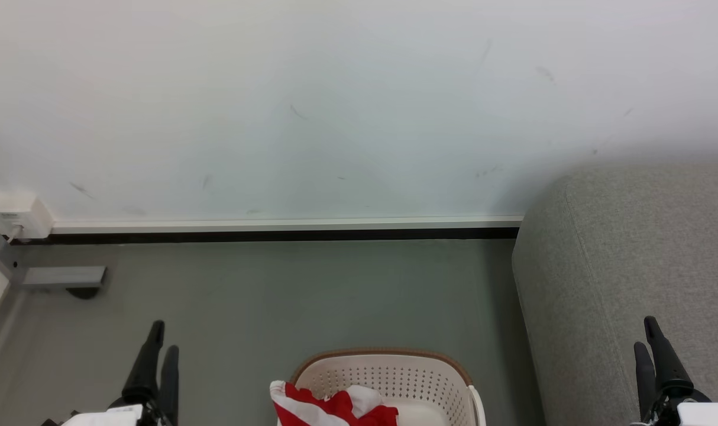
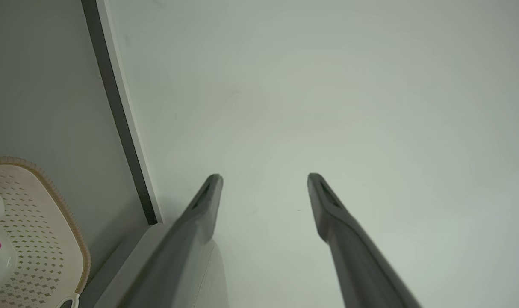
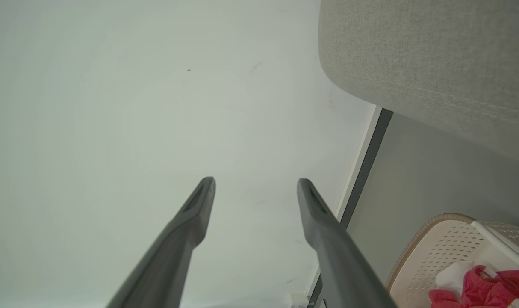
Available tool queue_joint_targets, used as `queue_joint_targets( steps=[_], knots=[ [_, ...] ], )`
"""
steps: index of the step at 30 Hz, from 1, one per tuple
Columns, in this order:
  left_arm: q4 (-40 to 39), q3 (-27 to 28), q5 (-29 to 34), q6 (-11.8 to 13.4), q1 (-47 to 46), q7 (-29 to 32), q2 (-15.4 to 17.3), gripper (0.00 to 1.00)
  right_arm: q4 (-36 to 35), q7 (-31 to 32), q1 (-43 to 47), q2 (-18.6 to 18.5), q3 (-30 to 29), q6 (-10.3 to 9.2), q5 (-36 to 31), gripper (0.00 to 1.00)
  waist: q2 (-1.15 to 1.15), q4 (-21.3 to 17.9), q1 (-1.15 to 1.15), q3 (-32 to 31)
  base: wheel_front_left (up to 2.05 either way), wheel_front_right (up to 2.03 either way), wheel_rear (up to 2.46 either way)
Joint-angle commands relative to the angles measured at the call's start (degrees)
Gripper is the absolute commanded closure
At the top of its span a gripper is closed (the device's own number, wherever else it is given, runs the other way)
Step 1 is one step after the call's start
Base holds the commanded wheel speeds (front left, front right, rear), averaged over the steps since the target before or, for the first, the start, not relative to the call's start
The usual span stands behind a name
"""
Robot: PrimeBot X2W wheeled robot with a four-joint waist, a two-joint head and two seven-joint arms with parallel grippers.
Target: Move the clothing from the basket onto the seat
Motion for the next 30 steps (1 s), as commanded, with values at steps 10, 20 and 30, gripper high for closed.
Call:
queue_joint_targets(
  steps=[10, 20, 30],
  knots=[
    [-3.5, 1.2, 5.7, -0.7, -1.0, -3.3, 0.3, 0.00, -3.5, -1.1, -1.9, 0.8, 0.0, -0.02, -4.8, 0.00, 0.00, 0.1, 0.00, 0.1, 0.00, 0.00, 0.00],
    [-5.7, 1.4, 16.5, -1.0, -0.4, -5.6, 0.4, 0.00, -4.1, -2.0, -2.3, 1.5, -0.1, -0.03, -14.6, 0.00, 0.00, 0.1, 0.00, 0.0, 0.00, 0.00, 0.00],
    [-7.6, -0.2, 29.2, -1.0, 0.1, -7.8, 0.5, 0.00, -2.3, -2.7, -2.8, 1.4, 0.4, -0.04, -26.6, 0.00, 0.00, 0.0, 0.00, -0.4, 0.00, 0.00, 0.00]
  ],
)
